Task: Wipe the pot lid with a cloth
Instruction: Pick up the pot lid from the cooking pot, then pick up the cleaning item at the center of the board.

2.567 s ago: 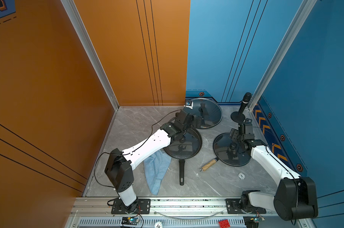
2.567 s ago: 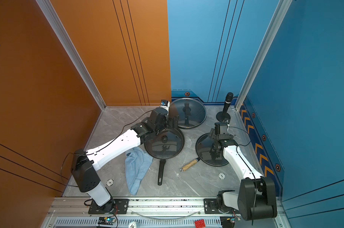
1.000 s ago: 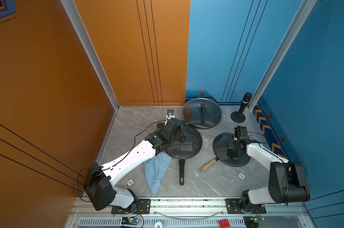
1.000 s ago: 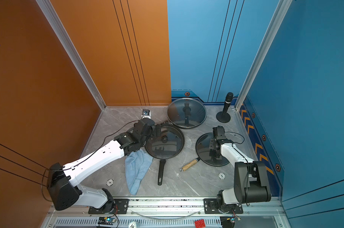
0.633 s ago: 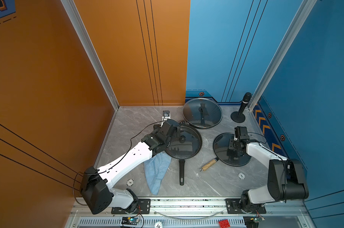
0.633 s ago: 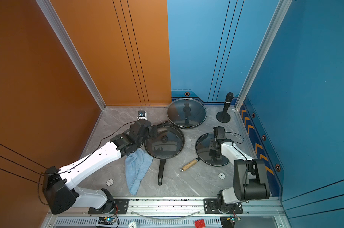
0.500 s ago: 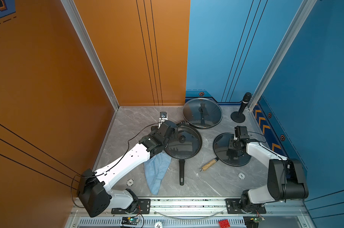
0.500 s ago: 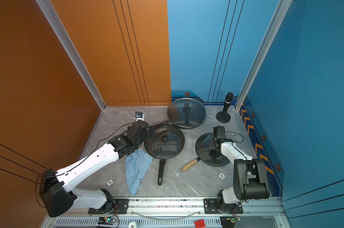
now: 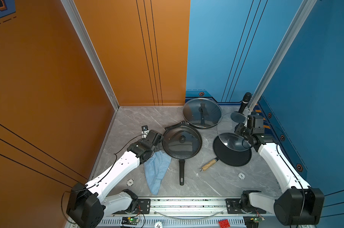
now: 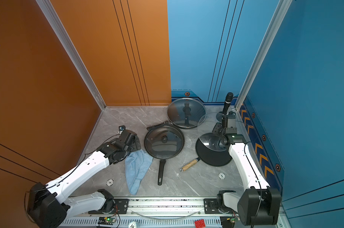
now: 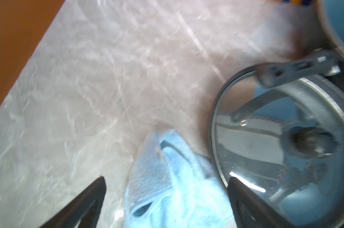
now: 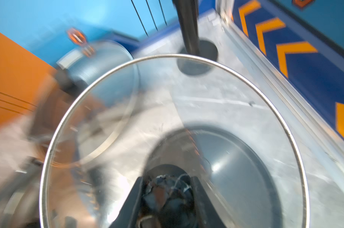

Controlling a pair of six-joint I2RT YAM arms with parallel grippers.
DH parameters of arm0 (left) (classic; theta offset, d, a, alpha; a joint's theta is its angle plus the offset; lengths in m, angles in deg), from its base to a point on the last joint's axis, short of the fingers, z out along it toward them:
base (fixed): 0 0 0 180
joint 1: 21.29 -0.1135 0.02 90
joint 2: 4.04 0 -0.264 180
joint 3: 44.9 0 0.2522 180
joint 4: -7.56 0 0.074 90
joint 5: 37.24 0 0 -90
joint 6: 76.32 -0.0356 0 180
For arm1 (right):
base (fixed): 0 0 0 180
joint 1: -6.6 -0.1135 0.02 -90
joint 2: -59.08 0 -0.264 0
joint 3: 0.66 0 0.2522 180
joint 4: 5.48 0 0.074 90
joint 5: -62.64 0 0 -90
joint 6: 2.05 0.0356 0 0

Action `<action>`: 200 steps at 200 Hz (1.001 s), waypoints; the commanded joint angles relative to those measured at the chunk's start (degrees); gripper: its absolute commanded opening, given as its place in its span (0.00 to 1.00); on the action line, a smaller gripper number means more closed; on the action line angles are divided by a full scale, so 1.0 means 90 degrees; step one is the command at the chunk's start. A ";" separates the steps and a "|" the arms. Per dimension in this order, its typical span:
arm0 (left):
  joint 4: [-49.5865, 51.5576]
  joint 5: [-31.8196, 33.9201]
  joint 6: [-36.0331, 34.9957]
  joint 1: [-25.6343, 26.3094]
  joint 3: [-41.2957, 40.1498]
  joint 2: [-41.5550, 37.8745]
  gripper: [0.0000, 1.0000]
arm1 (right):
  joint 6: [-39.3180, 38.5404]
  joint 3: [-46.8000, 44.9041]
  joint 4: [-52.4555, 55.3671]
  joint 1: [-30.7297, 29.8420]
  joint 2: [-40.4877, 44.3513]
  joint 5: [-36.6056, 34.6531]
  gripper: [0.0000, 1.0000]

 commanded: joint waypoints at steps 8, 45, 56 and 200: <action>0.0594 -0.0620 0.0415 -0.0148 -0.0466 -0.0128 0.98 | 0.1185 0.0192 -0.0474 -0.0050 0.0207 0.0652 0.16; 0.0580 -0.1019 0.0577 0.0097 -0.0882 0.0208 0.98 | 0.1350 0.0271 -0.0478 -0.0282 0.0388 0.0623 0.16; 0.0574 -0.1044 0.0656 0.0203 -0.0947 0.0381 0.98 | 0.1397 0.0262 -0.0432 -0.0340 0.0456 0.0577 0.16; -0.0930 -0.1815 0.0233 0.0224 -0.0962 0.2441 0.46 | 0.1666 -0.0372 -0.0185 -0.0838 0.1596 -0.0167 0.17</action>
